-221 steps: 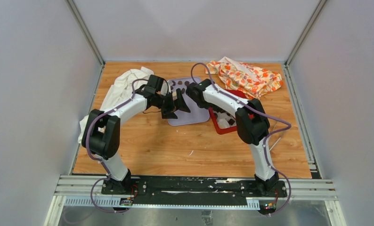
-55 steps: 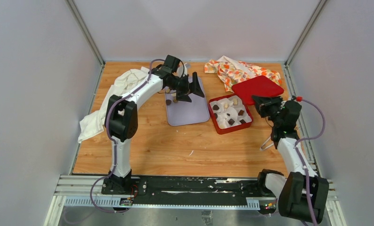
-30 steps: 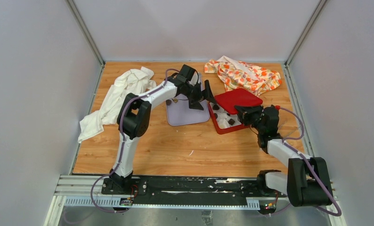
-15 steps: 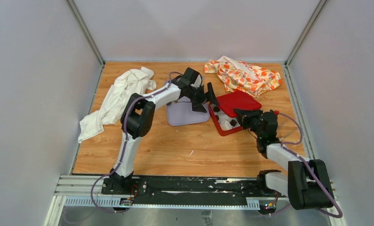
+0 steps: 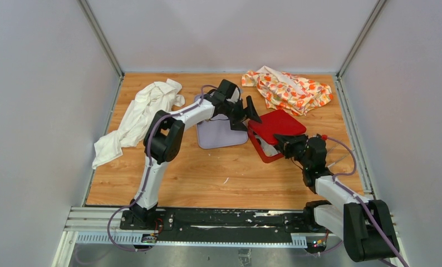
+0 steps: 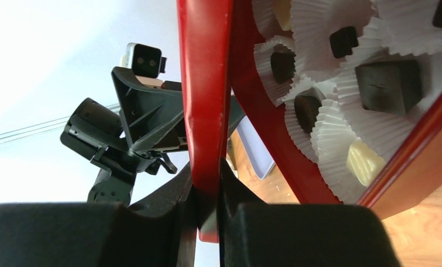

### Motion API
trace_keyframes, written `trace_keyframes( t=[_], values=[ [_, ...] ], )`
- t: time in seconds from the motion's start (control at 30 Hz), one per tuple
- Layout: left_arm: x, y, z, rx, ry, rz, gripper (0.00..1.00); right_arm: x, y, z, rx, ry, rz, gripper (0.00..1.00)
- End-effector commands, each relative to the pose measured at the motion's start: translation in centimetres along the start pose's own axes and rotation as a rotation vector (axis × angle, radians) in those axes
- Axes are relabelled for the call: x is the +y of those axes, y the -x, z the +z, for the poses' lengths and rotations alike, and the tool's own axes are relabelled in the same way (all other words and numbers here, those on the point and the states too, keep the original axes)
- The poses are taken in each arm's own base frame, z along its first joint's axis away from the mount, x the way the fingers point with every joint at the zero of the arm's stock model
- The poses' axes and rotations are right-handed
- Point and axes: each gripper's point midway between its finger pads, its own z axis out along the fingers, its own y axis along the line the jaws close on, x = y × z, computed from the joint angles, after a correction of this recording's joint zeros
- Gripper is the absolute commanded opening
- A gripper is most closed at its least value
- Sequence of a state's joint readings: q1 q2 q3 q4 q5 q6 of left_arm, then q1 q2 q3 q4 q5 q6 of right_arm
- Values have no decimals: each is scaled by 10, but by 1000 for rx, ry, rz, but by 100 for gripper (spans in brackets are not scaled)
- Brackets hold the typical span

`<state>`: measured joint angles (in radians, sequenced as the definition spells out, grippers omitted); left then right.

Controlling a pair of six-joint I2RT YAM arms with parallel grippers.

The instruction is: Pack the chocolate

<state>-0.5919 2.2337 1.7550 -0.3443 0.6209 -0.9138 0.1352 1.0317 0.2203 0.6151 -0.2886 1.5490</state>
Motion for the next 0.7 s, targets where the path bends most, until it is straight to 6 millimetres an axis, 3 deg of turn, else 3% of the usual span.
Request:
trace_keyframes(
  t=[0.0, 0.33, 0.67],
  values=[
    [-9, -7, 12, 24, -30, 6, 89, -35, -4, -4, -6, -104, 23, 0],
    [-6, -14, 19, 33, -21, -3, 75, -61, -7, -18, -24, -188, 50, 1],
    [-4, -19, 27, 41, -9, -11, 58, -73, -10, -28, -23, -229, 53, 14]
  ],
)
